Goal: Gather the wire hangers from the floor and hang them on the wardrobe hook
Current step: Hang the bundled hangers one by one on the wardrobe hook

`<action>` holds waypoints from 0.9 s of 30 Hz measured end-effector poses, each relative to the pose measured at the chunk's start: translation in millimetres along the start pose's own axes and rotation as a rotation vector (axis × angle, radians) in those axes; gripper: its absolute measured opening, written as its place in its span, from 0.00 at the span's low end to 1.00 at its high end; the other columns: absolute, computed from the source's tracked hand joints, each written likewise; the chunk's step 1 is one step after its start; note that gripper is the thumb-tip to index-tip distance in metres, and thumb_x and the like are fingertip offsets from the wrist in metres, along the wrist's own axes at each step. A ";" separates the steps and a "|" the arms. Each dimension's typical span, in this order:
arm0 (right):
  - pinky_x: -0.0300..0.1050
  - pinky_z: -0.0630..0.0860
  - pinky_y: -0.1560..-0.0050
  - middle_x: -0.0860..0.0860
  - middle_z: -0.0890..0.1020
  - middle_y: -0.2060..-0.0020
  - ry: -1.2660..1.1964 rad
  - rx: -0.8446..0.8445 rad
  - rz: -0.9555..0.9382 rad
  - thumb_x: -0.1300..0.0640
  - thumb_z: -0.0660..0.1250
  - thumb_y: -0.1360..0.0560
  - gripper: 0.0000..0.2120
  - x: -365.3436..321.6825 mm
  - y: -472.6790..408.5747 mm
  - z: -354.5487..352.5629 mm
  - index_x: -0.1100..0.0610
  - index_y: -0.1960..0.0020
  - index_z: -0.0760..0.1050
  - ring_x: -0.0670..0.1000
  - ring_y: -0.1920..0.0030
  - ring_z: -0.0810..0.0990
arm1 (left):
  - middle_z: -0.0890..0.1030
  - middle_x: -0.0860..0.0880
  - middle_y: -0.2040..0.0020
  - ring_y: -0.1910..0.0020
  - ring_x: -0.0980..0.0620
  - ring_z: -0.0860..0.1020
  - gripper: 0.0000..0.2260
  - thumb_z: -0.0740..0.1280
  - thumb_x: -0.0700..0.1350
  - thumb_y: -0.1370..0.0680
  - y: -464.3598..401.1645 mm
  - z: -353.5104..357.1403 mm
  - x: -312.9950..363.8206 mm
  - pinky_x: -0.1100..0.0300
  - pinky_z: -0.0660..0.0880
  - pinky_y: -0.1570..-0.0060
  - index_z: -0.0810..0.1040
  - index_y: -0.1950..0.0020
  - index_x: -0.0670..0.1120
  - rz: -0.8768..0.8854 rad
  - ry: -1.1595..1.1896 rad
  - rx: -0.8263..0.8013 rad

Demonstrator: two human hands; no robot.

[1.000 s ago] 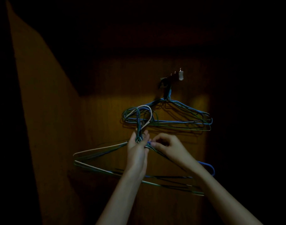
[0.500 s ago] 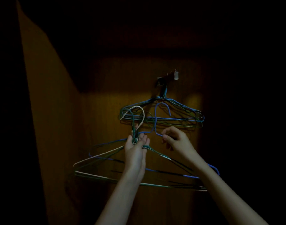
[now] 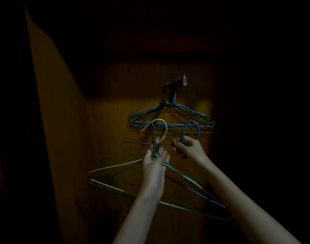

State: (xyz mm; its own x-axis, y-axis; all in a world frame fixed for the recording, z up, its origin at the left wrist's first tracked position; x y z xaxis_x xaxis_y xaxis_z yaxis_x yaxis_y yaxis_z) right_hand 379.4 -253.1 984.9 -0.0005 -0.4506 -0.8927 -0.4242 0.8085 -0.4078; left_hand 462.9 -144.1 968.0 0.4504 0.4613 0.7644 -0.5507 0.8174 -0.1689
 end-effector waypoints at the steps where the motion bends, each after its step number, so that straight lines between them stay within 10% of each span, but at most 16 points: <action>1: 0.36 0.70 0.68 0.51 0.78 0.64 -0.015 0.014 0.027 0.63 0.60 0.21 0.07 1.4 1.0 -0.5 0.60 0.46 0.74 0.46 0.66 0.75 | 0.69 0.35 0.33 0.32 0.42 0.69 0.19 0.53 0.27 0.22 2.6 -0.7 0.7 0.52 0.68 0.35 0.72 0.42 0.48 0.001 -0.002 0.002; 17: 0.42 0.69 0.50 0.52 0.74 0.52 0.790 -0.083 -0.112 0.54 0.70 0.28 0.13 24.3 15.2 3.6 0.59 0.46 0.80 0.53 0.47 0.74 | 0.70 0.35 0.33 0.33 0.42 0.70 0.22 0.54 0.26 0.22 26.0 -23.0 5.1 0.52 0.67 0.34 0.66 0.30 0.40 -0.014 0.035 0.046; 27: 0.39 0.74 0.58 0.51 0.78 0.63 0.506 -0.163 -0.181 0.59 0.68 0.26 0.04 -1.3 24.3 10.5 0.60 0.55 0.77 0.48 0.61 0.77 | 0.70 0.36 0.32 0.33 0.43 0.70 0.22 0.53 0.27 0.21 19.1 -31.6 8.7 0.50 0.66 0.32 0.67 0.30 0.43 -0.007 0.009 0.045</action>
State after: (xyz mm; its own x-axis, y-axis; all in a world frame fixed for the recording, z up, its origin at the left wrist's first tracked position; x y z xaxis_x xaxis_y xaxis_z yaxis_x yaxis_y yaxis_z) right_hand 378.7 -228.9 974.2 -0.3318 -0.7347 -0.5918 -0.5922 0.6505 -0.4755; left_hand 478.5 -113.6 951.8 0.4605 0.4586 0.7601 -0.5783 0.8046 -0.1351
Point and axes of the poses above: each hand's wrist, its own y-axis away from the middle knuckle, its own z-axis out of the palm, x = y × z, the point moved 3 cm from there along -y, towards the middle knuckle
